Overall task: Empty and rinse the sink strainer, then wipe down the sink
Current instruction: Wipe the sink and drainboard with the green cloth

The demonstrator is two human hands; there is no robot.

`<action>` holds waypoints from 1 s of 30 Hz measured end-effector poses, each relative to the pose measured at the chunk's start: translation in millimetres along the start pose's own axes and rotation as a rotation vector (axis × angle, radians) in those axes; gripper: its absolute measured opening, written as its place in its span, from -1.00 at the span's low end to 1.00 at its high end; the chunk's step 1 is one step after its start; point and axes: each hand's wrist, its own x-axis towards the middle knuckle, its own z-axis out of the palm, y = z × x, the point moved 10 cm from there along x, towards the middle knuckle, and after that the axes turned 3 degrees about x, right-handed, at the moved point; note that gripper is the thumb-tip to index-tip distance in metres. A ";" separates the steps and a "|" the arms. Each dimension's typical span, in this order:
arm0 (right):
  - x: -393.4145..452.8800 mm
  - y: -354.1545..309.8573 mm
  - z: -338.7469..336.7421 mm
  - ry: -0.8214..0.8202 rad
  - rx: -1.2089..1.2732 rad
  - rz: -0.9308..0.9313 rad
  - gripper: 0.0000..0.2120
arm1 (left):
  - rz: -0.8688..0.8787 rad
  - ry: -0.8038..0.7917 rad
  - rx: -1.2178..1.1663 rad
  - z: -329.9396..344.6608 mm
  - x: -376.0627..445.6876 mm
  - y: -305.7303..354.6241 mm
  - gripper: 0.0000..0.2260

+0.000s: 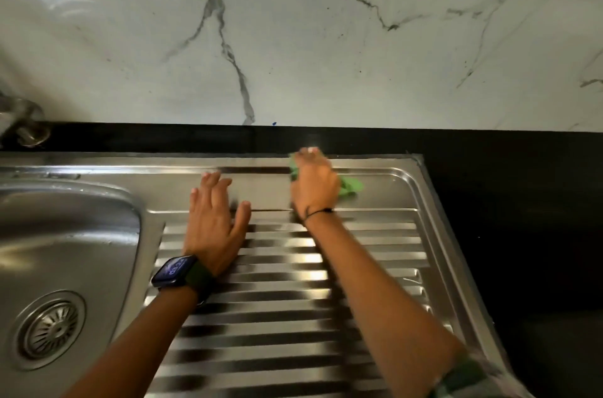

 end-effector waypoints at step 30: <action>-37.8 -126.2 79.0 -0.459 -0.037 -0.747 -0.40 | -0.326 0.177 -0.591 -43.6 -69.1 -59.3 -0.44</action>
